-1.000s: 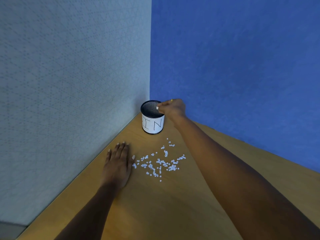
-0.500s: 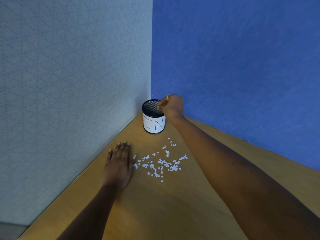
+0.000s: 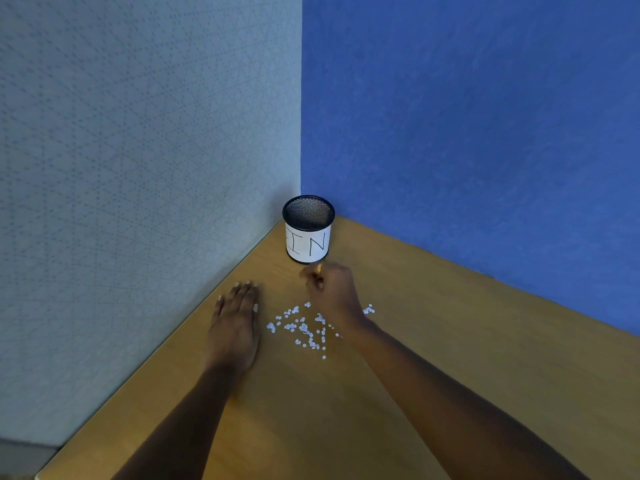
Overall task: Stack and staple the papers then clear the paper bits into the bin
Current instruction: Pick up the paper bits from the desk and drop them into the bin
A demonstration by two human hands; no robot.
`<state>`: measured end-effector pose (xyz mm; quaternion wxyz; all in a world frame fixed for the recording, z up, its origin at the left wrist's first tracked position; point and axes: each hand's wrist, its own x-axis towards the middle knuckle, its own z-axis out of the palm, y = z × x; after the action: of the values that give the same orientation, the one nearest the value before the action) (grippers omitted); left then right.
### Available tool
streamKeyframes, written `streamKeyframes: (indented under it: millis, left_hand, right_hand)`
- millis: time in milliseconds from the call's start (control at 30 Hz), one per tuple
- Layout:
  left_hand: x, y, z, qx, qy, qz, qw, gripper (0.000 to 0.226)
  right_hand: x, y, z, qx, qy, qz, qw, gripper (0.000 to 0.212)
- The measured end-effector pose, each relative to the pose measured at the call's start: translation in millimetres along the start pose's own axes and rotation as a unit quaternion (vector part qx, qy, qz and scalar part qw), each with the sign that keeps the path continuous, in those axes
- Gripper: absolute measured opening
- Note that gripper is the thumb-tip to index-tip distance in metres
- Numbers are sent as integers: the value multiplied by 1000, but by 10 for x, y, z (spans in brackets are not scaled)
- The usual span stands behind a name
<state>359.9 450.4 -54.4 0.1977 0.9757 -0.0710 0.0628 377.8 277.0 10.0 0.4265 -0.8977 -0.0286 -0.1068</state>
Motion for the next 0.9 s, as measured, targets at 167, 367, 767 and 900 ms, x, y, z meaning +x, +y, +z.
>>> streamKeyframes:
  millis: [167, 367, 767, 900]
  left_hand:
    - [8, 9, 4, 17, 4, 2, 1000, 67]
    - [10, 8, 3, 21, 1, 0, 1000, 66]
    - [5, 31, -33, 16, -13, -8, 1000, 59]
    - [0, 37, -35, 16, -14, -8, 1000, 58]
  right_hand:
    - [-390, 115, 239, -76, -101, -80, 989, 26]
    - [-531, 74, 381, -142, -179, -163, 960, 33]
    - [-434, 452, 52, -198, -92, -123, 968, 26]
    - [-306, 447, -82, -153, -32, -2, 988, 34]
